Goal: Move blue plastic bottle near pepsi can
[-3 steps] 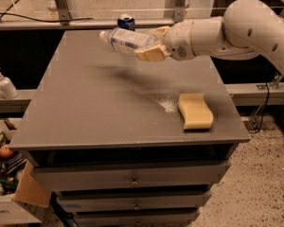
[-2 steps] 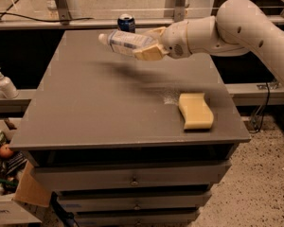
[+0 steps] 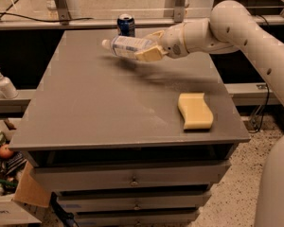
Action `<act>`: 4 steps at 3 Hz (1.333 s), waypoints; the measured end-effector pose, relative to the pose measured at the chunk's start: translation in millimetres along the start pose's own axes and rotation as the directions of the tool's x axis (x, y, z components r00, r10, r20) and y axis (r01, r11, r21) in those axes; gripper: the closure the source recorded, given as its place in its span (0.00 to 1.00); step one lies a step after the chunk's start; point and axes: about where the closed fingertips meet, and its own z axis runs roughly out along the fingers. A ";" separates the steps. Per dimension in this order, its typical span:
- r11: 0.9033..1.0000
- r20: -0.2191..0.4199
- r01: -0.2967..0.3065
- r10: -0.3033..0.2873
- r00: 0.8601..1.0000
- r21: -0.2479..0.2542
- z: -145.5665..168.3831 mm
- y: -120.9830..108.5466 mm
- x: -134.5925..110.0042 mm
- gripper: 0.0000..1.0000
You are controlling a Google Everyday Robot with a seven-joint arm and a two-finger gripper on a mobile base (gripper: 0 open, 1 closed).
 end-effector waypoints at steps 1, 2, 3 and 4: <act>1.000 -0.022 0.005 -0.005 1.000 0.012 7.4 -15.1 8.1 1.00; 1.000 -0.049 0.003 -0.002 0.999 0.015 15.2 -25.4 16.6 1.00; 1.000 -0.083 -0.009 0.010 0.997 0.011 20.7 -29.9 26.5 0.84; 1.000 -0.114 -0.020 0.020 0.993 0.005 24.3 -30.7 35.7 0.61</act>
Offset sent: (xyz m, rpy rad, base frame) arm 0.0452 -0.0094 -0.0254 -0.0802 0.0141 -0.0393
